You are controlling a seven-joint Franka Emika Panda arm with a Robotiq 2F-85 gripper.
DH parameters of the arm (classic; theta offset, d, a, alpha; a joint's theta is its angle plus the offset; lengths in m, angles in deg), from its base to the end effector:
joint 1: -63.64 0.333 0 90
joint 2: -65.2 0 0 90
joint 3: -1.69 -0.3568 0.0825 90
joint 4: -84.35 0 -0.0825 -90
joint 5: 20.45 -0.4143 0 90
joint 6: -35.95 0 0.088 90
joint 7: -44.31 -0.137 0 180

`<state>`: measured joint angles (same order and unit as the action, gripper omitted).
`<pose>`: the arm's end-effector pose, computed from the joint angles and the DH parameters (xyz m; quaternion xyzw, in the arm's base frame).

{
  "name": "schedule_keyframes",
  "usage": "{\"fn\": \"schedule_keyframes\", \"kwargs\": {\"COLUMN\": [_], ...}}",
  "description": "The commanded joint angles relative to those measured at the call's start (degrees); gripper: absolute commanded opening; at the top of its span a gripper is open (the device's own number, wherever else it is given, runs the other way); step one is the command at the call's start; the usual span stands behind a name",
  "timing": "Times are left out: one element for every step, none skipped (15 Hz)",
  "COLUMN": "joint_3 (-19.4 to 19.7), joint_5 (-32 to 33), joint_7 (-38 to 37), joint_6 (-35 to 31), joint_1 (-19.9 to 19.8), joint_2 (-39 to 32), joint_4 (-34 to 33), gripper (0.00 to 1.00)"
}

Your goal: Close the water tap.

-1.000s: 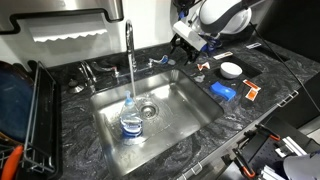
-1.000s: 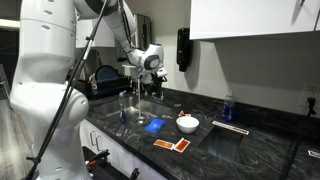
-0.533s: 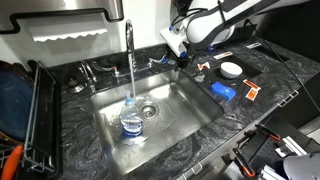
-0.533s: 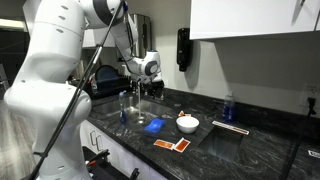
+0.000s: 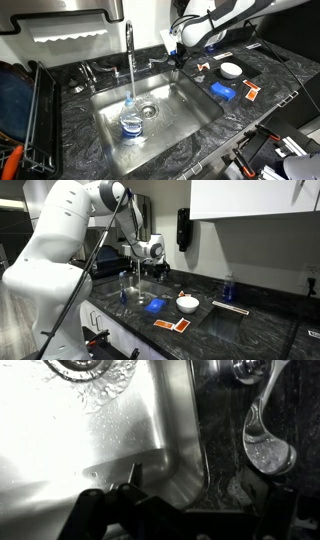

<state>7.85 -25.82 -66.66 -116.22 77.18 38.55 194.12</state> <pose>0.6949 0.0934 0.2654 -0.5894 0.7958 -0.0674 0.1215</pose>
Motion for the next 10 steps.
{"fn": "schedule_keyframes", "kwargs": {"joint_3": [1.06, 0.4, -0.22, -0.95, -1.26, -0.99, -1.23, -1.78, -2.19, -2.37], "joint_5": [1.02, 0.37, -0.02, -0.39, -0.56, -0.12, -0.5, -1.31, -2.01, -2.56], "joint_7": [-3.51, -2.77, -1.86, -0.77, -0.54, -1.2, -1.43, -1.27, -1.08, -1.16], "joint_6": [-0.2, 1.02, 1.85, 2.96, 3.34, 2.17, 0.91, -0.54, -1.68, -2.84], "joint_1": [-0.83, -1.46, -1.96, -2.35, -2.48, -2.12, -2.24, -2.62, -2.89, -2.93], "joint_2": [-4.25, -4.51, -4.42, -3.56, -3.16, -2.93, -3.01, -3.07, -3.13, -3.08], "joint_4": [-4.86, -5.49, -5.69, -5.16, -5.02, -4.8, -5.03, -5.25, -5.44, -5.53], "gripper": [1.0, 1.0, 1.0, 1.0, 1.0, 1.0, 1.0, 1.0, 1.0, 1.0]}}
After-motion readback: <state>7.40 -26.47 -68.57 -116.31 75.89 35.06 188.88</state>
